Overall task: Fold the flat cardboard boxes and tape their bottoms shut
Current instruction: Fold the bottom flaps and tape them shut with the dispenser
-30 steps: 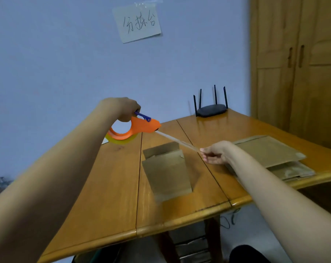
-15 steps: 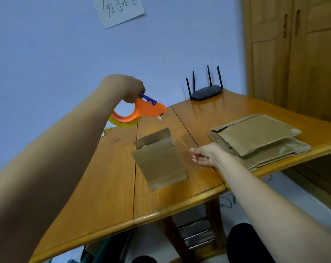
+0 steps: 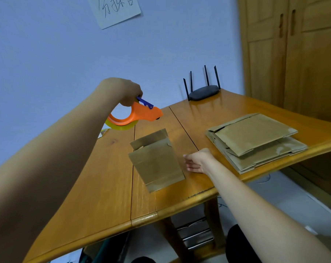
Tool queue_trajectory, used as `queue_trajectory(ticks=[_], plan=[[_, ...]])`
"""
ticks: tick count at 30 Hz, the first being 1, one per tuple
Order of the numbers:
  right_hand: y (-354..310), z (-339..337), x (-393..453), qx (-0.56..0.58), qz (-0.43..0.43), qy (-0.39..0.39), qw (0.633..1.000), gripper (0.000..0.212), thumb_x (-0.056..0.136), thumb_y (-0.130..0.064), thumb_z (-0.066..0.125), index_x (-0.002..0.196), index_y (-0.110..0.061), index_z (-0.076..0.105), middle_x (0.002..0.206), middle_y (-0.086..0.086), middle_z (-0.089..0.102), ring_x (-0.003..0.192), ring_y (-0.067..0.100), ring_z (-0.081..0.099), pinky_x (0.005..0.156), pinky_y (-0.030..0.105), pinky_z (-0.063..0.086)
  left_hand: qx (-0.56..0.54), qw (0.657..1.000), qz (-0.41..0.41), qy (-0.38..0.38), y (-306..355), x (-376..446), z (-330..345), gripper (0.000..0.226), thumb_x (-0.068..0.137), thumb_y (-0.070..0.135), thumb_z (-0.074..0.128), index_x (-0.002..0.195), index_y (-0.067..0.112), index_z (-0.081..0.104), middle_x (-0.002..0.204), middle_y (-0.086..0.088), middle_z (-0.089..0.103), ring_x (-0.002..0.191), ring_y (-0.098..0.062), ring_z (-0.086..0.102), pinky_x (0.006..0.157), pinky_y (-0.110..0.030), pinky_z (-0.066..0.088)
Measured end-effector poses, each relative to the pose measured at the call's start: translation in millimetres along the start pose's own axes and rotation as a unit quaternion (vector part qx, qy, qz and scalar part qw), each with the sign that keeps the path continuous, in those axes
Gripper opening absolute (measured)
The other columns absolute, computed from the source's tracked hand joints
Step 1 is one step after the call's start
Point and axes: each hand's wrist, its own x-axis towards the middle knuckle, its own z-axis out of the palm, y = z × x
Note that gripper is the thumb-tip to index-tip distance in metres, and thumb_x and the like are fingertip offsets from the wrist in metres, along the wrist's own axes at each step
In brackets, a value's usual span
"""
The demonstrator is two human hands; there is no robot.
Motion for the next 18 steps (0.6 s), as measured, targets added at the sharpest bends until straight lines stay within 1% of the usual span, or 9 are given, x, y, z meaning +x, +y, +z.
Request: queue_trajectory(ticks=[3, 7, 10, 12, 15, 16, 18], plan=[[2, 5, 0, -0.002, 0.004, 0.001, 1.0, 0.02, 0.089, -0.005, 0.072, 0.106, 0.003, 0.065, 0.089, 0.016, 0.073, 0.079, 0.026, 0.073, 0.063, 0.034, 0.062, -0.004, 1.0, -0.003, 0.003, -2, -1, 2, 0.021, 0.093, 0.004, 0.051, 0.104, 0.021, 0.058, 0.099, -0.006, 0.062, 0.098, -0.029, 0.06, 0.084, -0.038, 0.051], [2, 10, 0, -0.011, 0.003, 0.009, 1.0, 0.032, 0.087, -0.005, 0.075, 0.114, 0.003, 0.059, 0.085, 0.014, 0.07, 0.074, 0.025, 0.072, 0.055, 0.034, 0.061, -0.008, 1.0, -0.003, 0.0, -5, 0, 6, 0.026, 0.091, 0.003, 0.05, 0.107, 0.02, 0.061, 0.095, -0.005, 0.062, 0.098, -0.029, 0.061, 0.084, -0.038, 0.052], [2, 15, -1, -0.025, 0.001, 0.022, 0.999, 0.042, 0.084, -0.006, 0.079, 0.119, 0.001, 0.058, 0.086, 0.015, 0.07, 0.073, 0.026, 0.073, 0.052, 0.033, 0.06, -0.009, 1.0, 0.0, -0.003, -5, 1, 8, 0.026, 0.093, 0.002, 0.05, 0.111, 0.018, 0.06, 0.096, -0.005, 0.061, 0.094, -0.027, 0.059, 0.08, -0.035, 0.048], [3, 18, -1, -0.048, -0.006, 0.03, 0.998, 0.039, 0.082, -0.009, 0.08, 0.115, 0.002, 0.06, 0.087, 0.015, 0.07, 0.074, 0.026, 0.072, 0.055, 0.033, 0.062, -0.012, 1.0, -0.001, -0.003, -4, 2, 9, 0.027, 0.093, 0.002, 0.05, 0.113, 0.016, 0.06, 0.099, -0.007, 0.062, 0.092, -0.026, 0.058, 0.078, -0.034, 0.046], [7, 19, 0, -0.067, -0.017, 0.036, 0.997, 0.023, 0.083, -0.011, 0.08, 0.095, -0.002, 0.063, 0.095, 0.017, 0.071, 0.079, 0.027, 0.072, 0.065, 0.036, 0.063, -0.018, 1.0, -0.003, -0.004, -5, 1, 12, 0.027, 0.092, 0.002, 0.05, 0.112, 0.018, 0.06, 0.099, -0.006, 0.061, 0.098, -0.028, 0.06, 0.079, -0.035, 0.049], [7, 20, 0, -0.07, -0.019, 0.035, 0.997, 0.02, 0.083, -0.011, 0.08, 0.09, -0.003, 0.063, 0.097, 0.017, 0.071, 0.08, 0.028, 0.071, 0.065, 0.035, 0.063, -0.02, 1.0, -0.004, -0.004, -6, 2, 13, 0.028, 0.092, 0.002, 0.05, 0.112, 0.019, 0.06, 0.098, -0.005, 0.062, 0.099, -0.029, 0.06, 0.081, -0.037, 0.051], [8, 20, -1, -0.075, -0.026, 0.033, 0.996, 0.018, 0.084, -0.012, 0.079, 0.09, -0.004, 0.064, 0.096, 0.015, 0.071, 0.079, 0.027, 0.07, 0.063, 0.034, 0.062, -0.024, 1.0, -0.004, -0.001, -8, 2, 15, 0.028, 0.091, 0.003, 0.051, 0.111, 0.02, 0.061, 0.098, -0.005, 0.062, 0.099, -0.03, 0.06, 0.086, -0.04, 0.053]])
